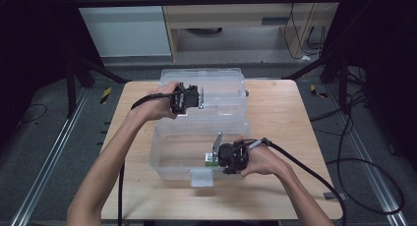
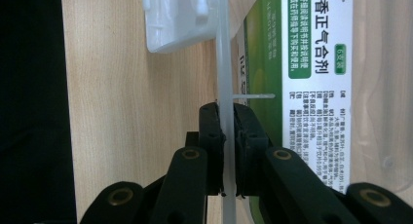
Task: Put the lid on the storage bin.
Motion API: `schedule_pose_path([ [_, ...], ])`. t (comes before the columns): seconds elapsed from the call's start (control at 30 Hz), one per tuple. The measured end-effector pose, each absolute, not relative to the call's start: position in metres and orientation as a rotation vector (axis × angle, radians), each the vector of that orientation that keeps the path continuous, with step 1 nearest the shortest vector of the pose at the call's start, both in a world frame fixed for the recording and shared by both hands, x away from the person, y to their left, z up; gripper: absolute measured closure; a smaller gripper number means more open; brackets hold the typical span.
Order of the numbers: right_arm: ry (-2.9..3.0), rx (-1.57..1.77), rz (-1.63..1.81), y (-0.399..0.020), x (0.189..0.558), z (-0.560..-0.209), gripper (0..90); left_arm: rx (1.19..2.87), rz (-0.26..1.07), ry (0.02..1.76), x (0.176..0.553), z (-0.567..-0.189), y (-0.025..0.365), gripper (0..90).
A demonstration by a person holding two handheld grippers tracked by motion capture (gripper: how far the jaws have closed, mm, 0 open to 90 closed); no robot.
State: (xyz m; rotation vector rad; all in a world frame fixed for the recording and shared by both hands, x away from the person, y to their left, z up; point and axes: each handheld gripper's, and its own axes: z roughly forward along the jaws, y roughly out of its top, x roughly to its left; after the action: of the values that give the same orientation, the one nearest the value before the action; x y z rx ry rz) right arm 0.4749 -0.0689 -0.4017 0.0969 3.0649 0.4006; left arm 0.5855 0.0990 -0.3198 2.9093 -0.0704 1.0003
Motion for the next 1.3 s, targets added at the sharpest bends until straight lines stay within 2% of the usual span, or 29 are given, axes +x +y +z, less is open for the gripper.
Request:
schedule_pose_path([
  [0.17, 3.06, 0.095, 0.405, -0.069, 0.475, -0.402, 84.4, 2.92, 0.993, -0.082, 0.584, -0.32, 0.098, 74.6],
  [0.83, 3.055, 0.142, 0.41, -0.068, 0.475, -0.402, 84.6, 2.91, 0.999, -0.089, 0.578, -0.317, 0.099, 76.4],
  [1.3, 3.05, 0.171, 0.411, -0.068, 0.474, -0.402, 84.4, 2.868, 1.023, -0.189, 0.565, -0.313, 0.098, 77.5],
])
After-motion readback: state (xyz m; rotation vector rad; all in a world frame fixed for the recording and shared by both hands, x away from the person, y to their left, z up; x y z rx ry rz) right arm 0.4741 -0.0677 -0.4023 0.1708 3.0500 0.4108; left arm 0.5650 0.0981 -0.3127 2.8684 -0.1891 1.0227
